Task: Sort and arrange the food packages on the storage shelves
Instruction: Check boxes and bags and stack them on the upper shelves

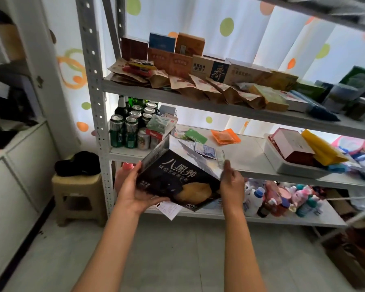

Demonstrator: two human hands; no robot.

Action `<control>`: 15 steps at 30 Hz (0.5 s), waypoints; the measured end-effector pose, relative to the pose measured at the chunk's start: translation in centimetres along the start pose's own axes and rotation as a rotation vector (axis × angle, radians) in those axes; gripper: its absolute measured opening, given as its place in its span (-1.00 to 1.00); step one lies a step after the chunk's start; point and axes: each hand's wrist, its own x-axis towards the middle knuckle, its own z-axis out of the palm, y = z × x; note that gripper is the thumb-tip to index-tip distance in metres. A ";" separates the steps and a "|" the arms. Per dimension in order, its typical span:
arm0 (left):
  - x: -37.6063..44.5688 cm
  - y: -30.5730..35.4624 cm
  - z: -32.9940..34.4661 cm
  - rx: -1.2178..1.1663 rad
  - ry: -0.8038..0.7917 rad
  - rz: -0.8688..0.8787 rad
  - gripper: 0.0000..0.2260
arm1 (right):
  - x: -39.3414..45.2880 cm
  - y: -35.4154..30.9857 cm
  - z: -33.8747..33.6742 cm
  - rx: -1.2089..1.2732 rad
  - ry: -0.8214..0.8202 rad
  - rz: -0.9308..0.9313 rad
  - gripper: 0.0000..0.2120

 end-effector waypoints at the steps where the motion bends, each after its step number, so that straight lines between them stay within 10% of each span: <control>1: -0.3 0.2 0.1 0.006 0.002 -0.008 -0.38 | 0.0 0.0 0.0 0.111 0.060 0.106 -0.44; 4: -0.5 0.5 0.0 0.076 0.046 0.033 -0.37 | 0.0 0.7 -0.1 0.257 0.081 0.330 -0.74; 11: -0.4 -0.7 -0.3 0.342 0.313 0.465 -0.34 | -1.5 3.2 0.9 0.334 0.174 0.353 -0.72; 15: -1.2 -2.0 0.3 0.304 0.364 0.604 -0.71 | -2.1 2.3 0.9 0.354 0.244 0.260 -0.63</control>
